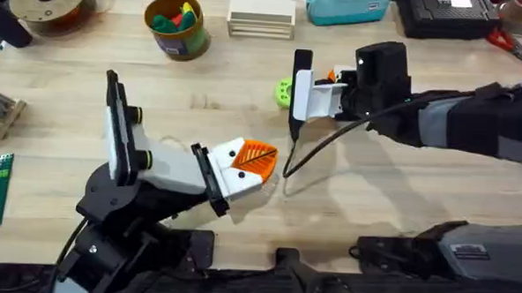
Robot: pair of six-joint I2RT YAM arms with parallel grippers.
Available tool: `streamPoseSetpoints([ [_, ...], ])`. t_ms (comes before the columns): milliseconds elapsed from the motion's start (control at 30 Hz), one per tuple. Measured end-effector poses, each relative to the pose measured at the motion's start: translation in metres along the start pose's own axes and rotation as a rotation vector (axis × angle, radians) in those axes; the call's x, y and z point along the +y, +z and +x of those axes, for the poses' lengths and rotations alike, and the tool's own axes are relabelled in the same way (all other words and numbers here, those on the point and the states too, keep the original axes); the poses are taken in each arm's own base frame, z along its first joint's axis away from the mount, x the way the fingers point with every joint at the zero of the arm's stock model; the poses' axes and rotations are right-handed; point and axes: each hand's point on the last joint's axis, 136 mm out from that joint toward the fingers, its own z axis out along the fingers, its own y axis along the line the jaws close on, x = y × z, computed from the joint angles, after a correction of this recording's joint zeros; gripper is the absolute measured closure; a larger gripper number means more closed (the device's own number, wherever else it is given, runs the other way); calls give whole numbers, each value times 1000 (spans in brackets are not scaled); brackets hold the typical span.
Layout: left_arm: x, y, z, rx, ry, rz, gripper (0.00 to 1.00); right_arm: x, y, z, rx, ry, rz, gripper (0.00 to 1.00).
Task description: Pick up the gripper from the table and insert it into the empty holder that is missing its gripper. Then pick up a screw, insert it into the mounting hole, and use the screwdriver to tighten it. Finally, clean up the table by picking up the vegetable and placing it into the bucket.
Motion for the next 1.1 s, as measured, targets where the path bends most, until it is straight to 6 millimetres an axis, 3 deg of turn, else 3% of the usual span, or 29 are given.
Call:
streamPoseSetpoints([
  [100,0,0,0,0,0,0,997,-2,0,-1,-2,0,4,607],
  [367,0,0,0,0,0,0,997,-5,1,13,26,13,6,646],
  [433,0,0,0,0,0,0,997,-7,2,22,45,33,9,601],
  [500,0,0,0,0,0,0,997,-13,1,29,56,52,26,331],
  [533,0,0,0,0,0,0,997,-26,-1,31,56,67,58,60],
  [800,0,0,0,0,0,0,997,-24,-3,28,50,127,53,50],
  [933,0,0,0,0,1,0,986,-35,-16,29,60,222,91,49],
  [967,0,0,0,-1,7,0,898,-39,-22,30,65,251,105,49],
  [1100,0,0,0,0,4,0,264,-57,-53,33,61,366,169,49],
])
